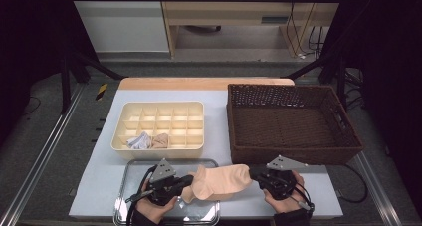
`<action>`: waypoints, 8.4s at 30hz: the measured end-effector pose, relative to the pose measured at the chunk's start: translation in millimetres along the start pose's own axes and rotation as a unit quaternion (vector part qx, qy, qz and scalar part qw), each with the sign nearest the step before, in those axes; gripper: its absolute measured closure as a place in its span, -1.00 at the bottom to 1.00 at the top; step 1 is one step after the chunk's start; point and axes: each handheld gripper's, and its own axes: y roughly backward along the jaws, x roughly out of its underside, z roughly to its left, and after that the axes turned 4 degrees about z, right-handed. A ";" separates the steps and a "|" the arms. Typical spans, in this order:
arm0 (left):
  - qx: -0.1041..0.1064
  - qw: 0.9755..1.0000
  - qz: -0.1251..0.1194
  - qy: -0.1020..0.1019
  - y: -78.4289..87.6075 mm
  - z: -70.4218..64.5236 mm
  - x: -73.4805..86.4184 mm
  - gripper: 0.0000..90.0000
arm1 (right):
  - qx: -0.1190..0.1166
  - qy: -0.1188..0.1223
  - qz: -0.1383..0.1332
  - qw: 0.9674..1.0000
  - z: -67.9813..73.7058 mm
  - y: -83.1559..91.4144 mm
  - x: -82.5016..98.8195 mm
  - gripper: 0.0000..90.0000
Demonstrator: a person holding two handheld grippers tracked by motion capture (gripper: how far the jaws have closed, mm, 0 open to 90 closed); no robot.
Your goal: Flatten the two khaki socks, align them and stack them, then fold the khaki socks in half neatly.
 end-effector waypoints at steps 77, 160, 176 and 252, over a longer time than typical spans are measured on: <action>-0.061 0.996 0.054 -0.037 -15.0 3.7 36.2 0.71 | 0.029 -0.005 0.045 0.999 4.6 -55.1 15.2 0.83; -0.008 0.997 0.048 -0.066 -68.8 -29.7 5.7 0.83 | -0.037 -0.021 -0.033 0.999 14.5 -33.1 11.3 0.91; -0.001 0.996 0.047 -0.082 -71.9 -42.0 2.4 0.90 | -0.062 0.002 -0.045 0.997 32.3 -25.7 -1.1 0.92; -0.063 0.998 0.004 -0.016 11.7 17.7 37.1 0.98 | -0.111 0.067 0.030 0.991 89.9 -99.6 -5.4 0.99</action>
